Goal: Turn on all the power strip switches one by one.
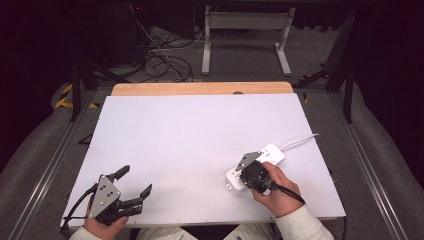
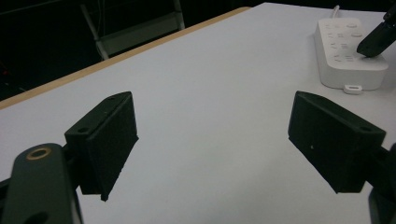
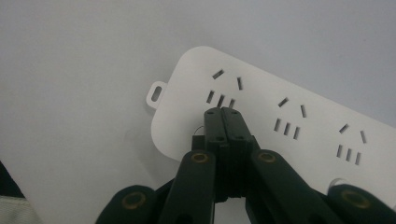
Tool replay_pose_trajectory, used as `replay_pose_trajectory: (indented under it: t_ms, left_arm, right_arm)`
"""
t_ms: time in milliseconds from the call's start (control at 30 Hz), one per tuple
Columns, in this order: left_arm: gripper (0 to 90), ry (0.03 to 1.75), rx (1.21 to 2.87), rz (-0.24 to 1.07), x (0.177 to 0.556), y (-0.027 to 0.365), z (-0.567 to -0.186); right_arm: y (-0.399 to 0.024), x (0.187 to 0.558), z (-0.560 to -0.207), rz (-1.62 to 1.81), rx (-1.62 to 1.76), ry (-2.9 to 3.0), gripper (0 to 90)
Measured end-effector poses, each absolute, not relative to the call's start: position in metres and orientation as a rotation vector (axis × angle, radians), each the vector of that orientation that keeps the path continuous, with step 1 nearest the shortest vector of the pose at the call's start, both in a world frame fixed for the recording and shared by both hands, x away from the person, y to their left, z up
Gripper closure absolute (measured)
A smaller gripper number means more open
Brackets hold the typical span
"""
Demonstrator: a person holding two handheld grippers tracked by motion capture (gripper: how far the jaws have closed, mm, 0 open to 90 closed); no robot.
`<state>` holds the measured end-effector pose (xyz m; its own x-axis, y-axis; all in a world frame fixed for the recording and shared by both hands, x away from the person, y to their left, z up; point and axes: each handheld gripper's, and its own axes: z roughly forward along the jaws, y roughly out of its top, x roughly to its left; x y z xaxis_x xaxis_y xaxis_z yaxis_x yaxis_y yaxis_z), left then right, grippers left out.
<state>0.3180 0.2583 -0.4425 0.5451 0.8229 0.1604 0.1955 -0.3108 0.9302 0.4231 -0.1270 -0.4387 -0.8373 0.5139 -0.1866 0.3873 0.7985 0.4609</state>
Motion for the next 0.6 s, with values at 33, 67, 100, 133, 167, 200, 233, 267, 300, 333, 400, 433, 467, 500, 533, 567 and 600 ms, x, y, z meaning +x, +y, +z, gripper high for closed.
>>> replay_pose_trajectory:
  t_ms: [33, 67, 100, 133, 167, 200, 233, 267, 300, 333, 400, 433, 467, 500, 533, 567, 600]
  left_arm:
    - [16.0, 0.842, 1.807, 0.807, 0.3181, 0.2583, -0.4426]
    - [16.0, 0.843, 1.807, 0.807, 0.3181, 0.2583, -0.4426]
    - [15.9, 0.843, 1.807, 0.807, 0.3181, 0.2583, -0.4426]
    - [16.0, 0.843, 1.808, 0.805, 0.3181, 0.2582, -0.4427]
    - [15.9, 0.844, 1.808, 0.805, 0.3181, 0.2580, -0.4427]
    - [15.9, 0.844, 1.807, 0.804, 0.3182, 0.2578, -0.4428]
    - [16.0, 0.844, 1.806, 0.803, 0.3182, 0.2577, -0.4429]
    - [15.9, 0.845, 1.808, 0.800, 0.3182, 0.2575, -0.4430]
    - [15.9, 0.845, 1.809, 0.801, 0.3181, 0.2575, -0.4430]
    - [15.9, 0.845, 1.808, 0.802, 0.3180, 0.2575, -0.4429]
    - [16.0, 0.847, 1.807, 0.802, 0.3183, 0.2576, -0.4430]
    - [16.0, 0.848, 1.809, 0.802, 0.3185, 0.2575, -0.4430]
    - [16.0, 0.847, 1.812, 0.803, 0.3186, 0.2574, -0.4430]
    - [16.0, 0.848, 1.811, 0.803, 0.3183, 0.2573, -0.4430]
    - [15.9, 0.846, 1.811, 0.805, 0.3179, 0.2573, -0.4429]
    - [15.9, 0.844, 1.812, 0.807, 0.3176, 0.2576, -0.4427]
    - [16.0, 0.842, 1.811, 0.814, 0.3176, 0.2582, -0.4424]
  right_arm:
    - [-0.1272, 0.4231, -0.4387, 0.595, 0.690, 2.685, 90.0]
    - [-0.1272, 0.4229, -0.4388, 0.595, 0.687, 2.684, 90.0]
    - [-0.1267, 0.4223, -0.4389, 0.593, 0.686, 2.681, 90.0]
    - [-0.1258, 0.4215, -0.4391, 0.586, 0.677, 2.677, 90.0]
    - [-0.1246, 0.4206, -0.4394, 0.581, 0.668, 2.679, 90.0]
    - [-0.1234, 0.4195, -0.4396, 0.572, 0.660, 2.674, 90.0]
    - [-0.1229, 0.4192, -0.4396, 0.565, 0.656, 2.673, 90.0]
    - [-0.1239, 0.4203, -0.4395, 0.576, 0.667, 2.677, 90.0]
    - [-0.1259, 0.4220, -0.4395, 0.599, 0.680, 2.688, 90.0]
    - [-0.1274, 0.4230, -0.4396, 0.612, 0.685, 2.694, 90.0]
    - [-0.1249, 0.4212, -0.4409, 0.604, 0.675, 2.700, 90.0]
    - [-0.1226, 0.4201, -0.4407, 0.582, 0.670, 2.693, 90.0]
    - [-0.1216, 0.4200, -0.4404, 0.572, 0.673, 2.693, 90.0]
    - [-0.1221, 0.4209, -0.4403, 0.575, 0.682, 2.693, 90.0]
    - [-0.1235, 0.4217, -0.4404, 0.594, 0.690, 2.694, 90.0]
    - [-0.1254, 0.4225, -0.4407, 0.614, 0.692, 2.695, 90.0]
    - [-0.1266, 0.4221, -0.4410, 0.628, 0.685, 2.686, 90.0]
